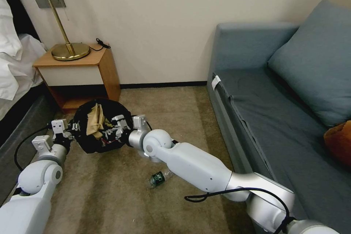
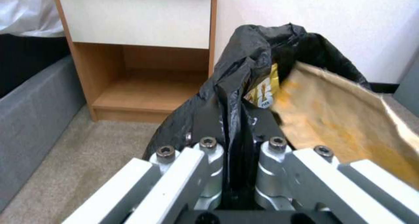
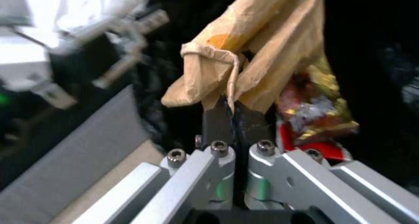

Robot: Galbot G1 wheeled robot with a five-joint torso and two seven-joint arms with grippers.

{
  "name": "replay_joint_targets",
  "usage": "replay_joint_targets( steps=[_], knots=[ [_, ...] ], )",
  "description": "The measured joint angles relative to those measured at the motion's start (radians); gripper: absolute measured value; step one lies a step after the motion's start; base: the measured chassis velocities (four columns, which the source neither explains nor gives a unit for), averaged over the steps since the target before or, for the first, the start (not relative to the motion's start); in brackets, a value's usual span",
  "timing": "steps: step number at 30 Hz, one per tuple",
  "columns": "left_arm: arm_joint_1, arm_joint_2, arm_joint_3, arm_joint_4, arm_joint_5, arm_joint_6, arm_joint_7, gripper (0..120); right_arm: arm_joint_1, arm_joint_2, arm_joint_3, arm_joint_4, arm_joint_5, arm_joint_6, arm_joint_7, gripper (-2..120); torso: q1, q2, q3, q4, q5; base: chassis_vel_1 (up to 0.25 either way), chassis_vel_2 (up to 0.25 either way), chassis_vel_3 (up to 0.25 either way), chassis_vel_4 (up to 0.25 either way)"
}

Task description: Pick up the trash bin, then pick up the garbage on the floor and place it into the trash bin.

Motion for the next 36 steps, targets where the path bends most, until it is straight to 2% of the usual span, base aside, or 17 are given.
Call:
replay_joint_targets(
  steps=[7,8,11,13,18,19,20,22,24,25,26,28,29,32,35,36],
  knots=[
    [0.01,-0.007,-0.002,-0.007,-0.001,0.0,0.0,5,0.01,0.012,-0.012,-0.021,-0.025,0.002,0.012,0,0.0,0.0,0.0,0.0003,0.0,0.0,0.0,0.0,0.0],
    [0.012,-0.011,-0.001,-0.008,0.001,0.0,0.001,5,0.01,0.015,-0.015,-0.021,-0.028,0.002,0.018,5,0.0,0.0,0.0,0.0003,0.0001,0.0,0.0,0.0,0.0],
    [0.014,-0.013,-0.001,-0.009,0.002,0.0,0.002,5,0.01,0.015,-0.016,-0.02,-0.03,0.002,0.022,10,0.0,0.0,0.0,0.0003,0.0001,0.0,0.0,0.0,0.0],
    [0.015,-0.015,0.0,-0.009,0.004,0.0,0.003,5,0.008,0.015,-0.017,-0.016,-0.034,0.002,0.027,22,0.0,0.0,0.0,0.0003,0.0001,0.0,0.0,0.0,0.0],
    [0.016,-0.013,-0.001,-0.008,0.004,0.0,0.004,5,0.004,0.007,-0.017,-0.008,-0.035,0.0,0.028,33,0.0,0.0,0.0,0.0003,0.0001,0.0,0.0,0.0,0.0],
    [0.016,-0.011,-0.001,-0.003,0.004,0.0,0.004,5,0.002,0.001,-0.017,-0.003,-0.036,-0.001,0.026,42,0.0,0.0,0.0,0.0002,0.0001,0.0,0.0,0.0,0.0],
    [0.016,-0.011,-0.001,-0.003,0.004,0.0,0.004,5,0.002,0.001,-0.017,-0.003,-0.036,-0.001,0.026,42,0.0,0.0,0.0,0.0002,0.0001,0.0,0.0,0.0,0.0],
    [0.012,-0.007,-0.003,0.007,0.004,-0.001,0.004,5,0.001,-0.001,-0.016,-0.007,-0.054,0.0,0.025,54,0.0,0.0,0.0,0.0003,0.0001,0.0,0.0,0.0,0.0],
    [0.01,-0.006,-0.003,0.012,0.005,-0.001,0.004,5,0.001,-0.001,-0.015,-0.012,-0.062,0.002,0.025,57,0.0,0.0,0.0,0.0002,0.0001,0.0,0.0,0.0,0.0],
    [0.004,0.0,-0.005,0.028,0.007,-0.001,0.004,5,0.009,0.003,-0.013,-0.049,-0.107,0.007,0.046,67,0.0,0.0,0.0,0.0003,0.0,0.0,0.0,0.0,0.0],
    [0.004,0.0,-0.005,0.028,0.007,-0.001,0.004,5,0.009,0.003,-0.013,-0.049,-0.107,0.007,0.046,67,0.0,0.0,0.0,0.0003,0.0,0.0,0.0,0.0,0.0],
    [0.002,0.007,-0.007,0.043,0.006,0.003,-0.007,5,0.024,0.005,-0.015,-0.093,-0.159,-0.03,0.125,77,0.0,0.0,0.0,0.0002,0.0,0.0,0.0,0.0,0.0],
    [0.002,0.007,-0.007,0.043,0.006,0.003,-0.007,5,0.024,0.005,-0.015,-0.093,-0.159,-0.03,0.125,77,0.0,0.0,0.0,0.0002,0.0,0.0,0.0,0.0,0.0],
    [-0.001,0.015,-0.009,0.069,0.01,0.005,-0.013,5,0.028,-0.001,-0.031,-0.122,-0.186,-0.104,0.236,91,0.0,0.0,0.0,0.0002,-0.0001,0.0,0.0,0.0,0.0],
    [-0.002,0.019,-0.009,0.078,0.01,0.005,-0.014,5,0.027,-0.004,-0.04,-0.127,-0.187,-0.131,0.281,96,0.0,0.0,0.0,0.0002,-0.0001,0.0,0.0,0.0,0.0],
    [-0.003,0.023,-0.01,0.087,0.012,0.005,-0.014,5,0.023,-0.006,-0.05,-0.13,-0.187,-0.157,0.331,99,0.0,0.0,0.0,0.0002,-0.0001,0.0,0.0,0.0,0.0]
  ],
)
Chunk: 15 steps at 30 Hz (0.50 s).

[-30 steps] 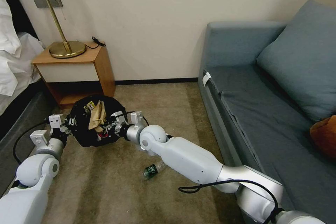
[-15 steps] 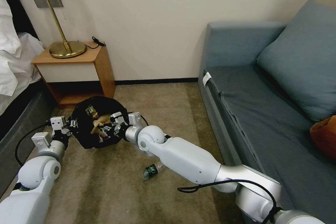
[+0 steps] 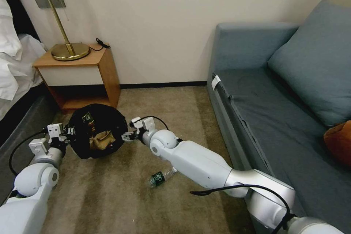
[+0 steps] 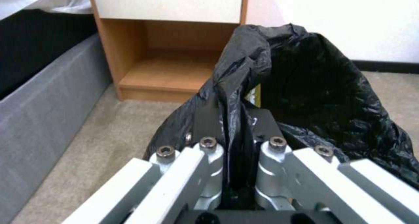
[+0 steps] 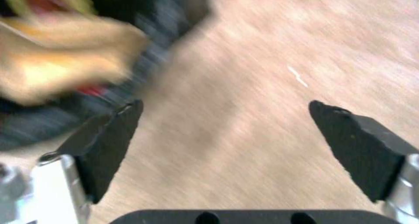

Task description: Pick up the trash bin, then pick up the garbage on the floor and place it into the trash bin.

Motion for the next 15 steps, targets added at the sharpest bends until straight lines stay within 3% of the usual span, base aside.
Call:
replay_joint_targets(
  steps=[1,6,15],
  knots=[
    [-0.002,0.005,-0.002,0.009,0.0,0.0,0.0,5,-0.011,-0.004,-0.012,-0.001,0.0,-0.02,0.052,99,0.0,0.0,0.0,0.0001,0.0,0.0,0.0,0.0,0.0],
    [-0.003,0.02,-0.007,0.021,-0.001,-0.002,-0.001,5,-0.037,-0.034,-0.047,0.027,0.001,-0.06,0.102,100,0.0,0.0,0.0,0.0,0.0001,0.0,0.0,0.0,0.0],
    [0.005,0.053,-0.023,0.033,-0.014,-0.005,-0.004,5,-0.031,-0.133,-0.137,0.131,-0.083,-0.1,0.016,100,0.0,0.0,0.0,0.0,0.0001,0.0,0.0,0.0,0.0]
  ],
)
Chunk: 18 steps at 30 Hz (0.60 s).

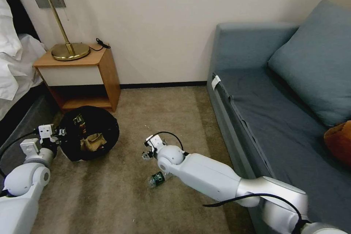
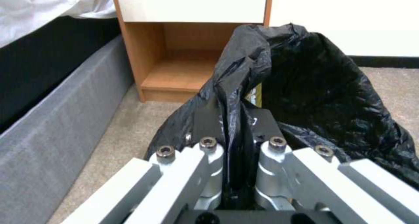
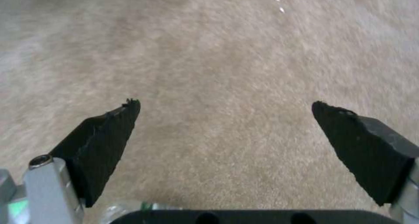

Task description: Pick up the trash bin, then pick up the garbage on the floor and place it into the trash bin.

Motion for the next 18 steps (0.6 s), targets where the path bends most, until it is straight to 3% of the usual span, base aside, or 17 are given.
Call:
replay_joint_targets(
  steps=[4,12,18],
  knots=[
    [0.002,0.003,-0.008,-0.023,-0.051,0.015,-0.018,5,0.024,-0.044,-0.047,0.082,-0.033,-0.005,-0.064,100,0.0,0.0,0.0,0.0002,0.0003,0.0,0.0,0.0,0.0],
    [0.001,0.0,-0.008,-0.031,-0.056,0.024,-0.023,5,0.036,-0.113,-0.121,0.154,-0.078,-0.006,-0.102,100,0.0,0.0,0.0,0.0,0.0002,0.0,0.0,0.0,0.0],
    [0.001,-0.003,-0.008,-0.035,-0.063,0.034,-0.045,5,0.045,-0.227,-0.17,0.191,-0.146,0.02,-0.175,100,0.0,0.0,0.0,-0.0001,0.0,0.0,0.0,0.0,0.0]
  ],
)
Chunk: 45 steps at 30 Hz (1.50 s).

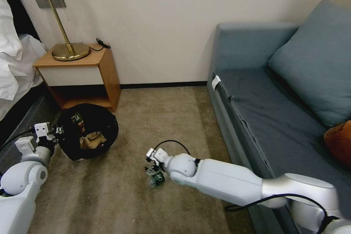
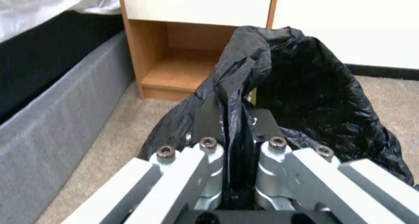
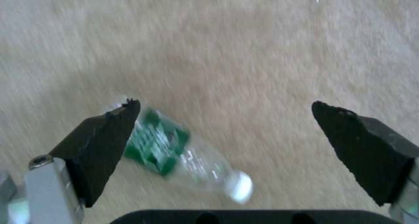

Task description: Pick up the trash bin, then pick up the garbage on the floor and place it into the trash bin.

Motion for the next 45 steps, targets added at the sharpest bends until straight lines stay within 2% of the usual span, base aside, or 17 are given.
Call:
replay_joint_targets(
  steps=[6,9,11,17,29,45],
  knots=[
    [-0.016,-0.008,0.007,-0.015,-0.029,0.024,-0.033,5,-0.032,-0.001,-0.018,-0.044,-0.101,0.054,-0.067,100,0.0,0.0,0.0,0.0,0.0001,0.0,0.0,0.0,0.0],
    [-0.019,-0.01,0.008,-0.016,-0.032,0.028,-0.042,5,-0.038,0.006,-0.02,-0.052,-0.11,0.059,-0.076,100,0.0,0.0,0.0,0.0,0.0001,0.0,0.0,0.0,0.0],
    [-0.027,-0.015,0.01,-0.025,-0.061,0.05,-0.085,5,-0.055,0.024,-0.028,-0.066,-0.131,0.07,-0.1,100,0.0,0.0,0.0,0.0003,0.0002,0.0,0.0,0.0,0.0],
    [-0.029,-0.018,0.01,-0.059,-0.1,0.084,-0.131,5,-0.048,0.034,-0.066,-0.08,-0.165,0.104,-0.15,100,0.0,0.0,0.0,-0.0001,0.0,0.0,0.0,0.0,0.0],
    [-0.004,-0.04,-0.01,-0.102,-0.106,0.093,-0.145,5,0.044,0.119,-0.173,-0.159,-0.163,0.134,-0.202,100,0.0,0.0,0.0,0.0002,-0.0001,0.0,0.0,0.0,0.0],
    [-0.009,-0.053,-0.013,-0.111,-0.115,0.097,-0.153,5,0.046,0.171,-0.213,-0.299,-0.185,0.193,-0.258,100,0.0,0.0,0.0,0.0001,-0.0001,0.0,0.0,0.0,0.0]
  ],
)
